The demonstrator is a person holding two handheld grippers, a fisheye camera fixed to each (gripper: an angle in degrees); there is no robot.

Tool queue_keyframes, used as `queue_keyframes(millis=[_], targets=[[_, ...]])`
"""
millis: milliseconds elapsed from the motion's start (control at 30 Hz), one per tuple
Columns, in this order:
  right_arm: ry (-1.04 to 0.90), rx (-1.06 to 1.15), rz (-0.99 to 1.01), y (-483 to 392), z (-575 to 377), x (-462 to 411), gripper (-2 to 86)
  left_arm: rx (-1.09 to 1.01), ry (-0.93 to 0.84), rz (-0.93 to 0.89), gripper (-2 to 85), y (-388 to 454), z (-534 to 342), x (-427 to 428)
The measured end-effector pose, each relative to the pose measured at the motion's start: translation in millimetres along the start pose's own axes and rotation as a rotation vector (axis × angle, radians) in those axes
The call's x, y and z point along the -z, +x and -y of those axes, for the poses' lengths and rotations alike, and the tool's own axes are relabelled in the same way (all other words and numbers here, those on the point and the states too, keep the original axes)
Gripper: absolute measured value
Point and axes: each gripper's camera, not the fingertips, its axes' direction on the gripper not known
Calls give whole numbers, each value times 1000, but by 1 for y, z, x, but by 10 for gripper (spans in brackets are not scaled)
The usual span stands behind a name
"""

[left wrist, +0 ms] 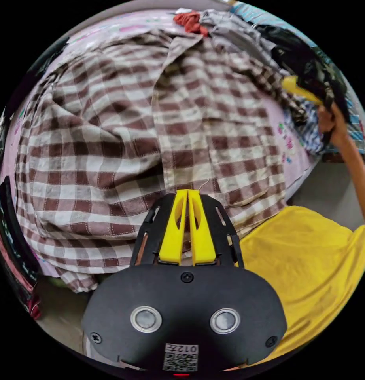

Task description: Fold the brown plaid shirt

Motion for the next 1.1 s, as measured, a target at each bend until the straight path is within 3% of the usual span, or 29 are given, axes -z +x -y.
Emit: queue_keyframes(millis=[100,233,333,533,667,833,1100], targets=[[59,-131,28,14,81,-10,65,41,-15,-25,8,-7,11,5],[-3,-238,-50,26,171,-30,94,16,225,31,14,-2,42,68],[-82,-353,-21,46,208,-46,109,-30,282,112,26,-4,103,79],[-12,-537,204,81,234,-47,73,-142,89,86,52,-9,223,22],[125,-427,321,49,252,-17,23,-181,80,98,27,-8,239,7],[83,-213,391,-22,284,-22,14,-95,231,-112,8,-38,218,20],[-80,-48,64,-82,312,-116,14,103,245,-433,5,-106,197,-18]])
